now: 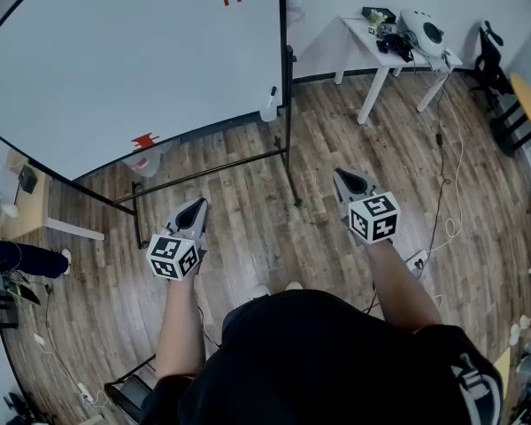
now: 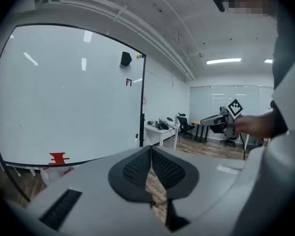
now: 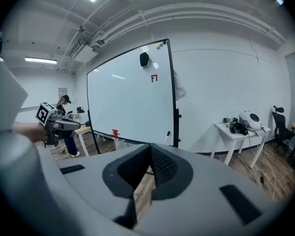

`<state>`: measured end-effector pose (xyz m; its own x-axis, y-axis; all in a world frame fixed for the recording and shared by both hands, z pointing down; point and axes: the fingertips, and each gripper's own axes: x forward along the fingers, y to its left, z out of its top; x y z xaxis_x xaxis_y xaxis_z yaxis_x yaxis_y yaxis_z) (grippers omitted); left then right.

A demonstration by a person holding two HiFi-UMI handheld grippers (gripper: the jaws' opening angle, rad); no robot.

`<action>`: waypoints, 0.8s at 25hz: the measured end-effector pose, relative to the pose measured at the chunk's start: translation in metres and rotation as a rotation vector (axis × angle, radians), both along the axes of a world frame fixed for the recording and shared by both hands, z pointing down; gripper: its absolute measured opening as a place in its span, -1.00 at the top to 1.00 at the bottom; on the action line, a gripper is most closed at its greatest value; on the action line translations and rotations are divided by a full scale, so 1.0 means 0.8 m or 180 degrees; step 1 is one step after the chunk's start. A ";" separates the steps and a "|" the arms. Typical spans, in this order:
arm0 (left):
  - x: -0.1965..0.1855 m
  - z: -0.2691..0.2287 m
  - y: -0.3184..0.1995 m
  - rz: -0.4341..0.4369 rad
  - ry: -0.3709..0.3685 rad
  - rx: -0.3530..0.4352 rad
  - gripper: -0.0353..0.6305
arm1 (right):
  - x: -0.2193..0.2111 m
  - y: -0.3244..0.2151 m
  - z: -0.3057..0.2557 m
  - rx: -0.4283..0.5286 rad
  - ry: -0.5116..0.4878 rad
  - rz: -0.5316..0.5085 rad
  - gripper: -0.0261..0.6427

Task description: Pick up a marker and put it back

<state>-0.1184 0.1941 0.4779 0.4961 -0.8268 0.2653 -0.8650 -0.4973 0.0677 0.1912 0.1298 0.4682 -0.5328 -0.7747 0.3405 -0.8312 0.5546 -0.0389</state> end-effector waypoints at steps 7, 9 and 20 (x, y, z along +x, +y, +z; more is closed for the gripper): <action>0.012 -0.012 0.009 -0.0076 -0.0005 0.0051 0.85 | 0.014 0.019 -0.002 0.0008 -0.0036 -0.0040 0.93; 0.016 -0.016 0.010 -0.0091 0.0013 0.0062 0.85 | 0.015 0.022 -0.001 0.0005 -0.0023 -0.0087 0.93; 0.025 -0.019 0.019 -0.0105 0.0025 0.0078 0.85 | 0.002 0.044 0.014 -0.0117 -0.0156 -0.0266 0.93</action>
<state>-0.0983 0.2094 0.4629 0.4703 -0.8490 0.2409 -0.8804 -0.4700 0.0627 0.1930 0.1647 0.4795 -0.6119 -0.7143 0.3397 -0.7786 0.6195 -0.1000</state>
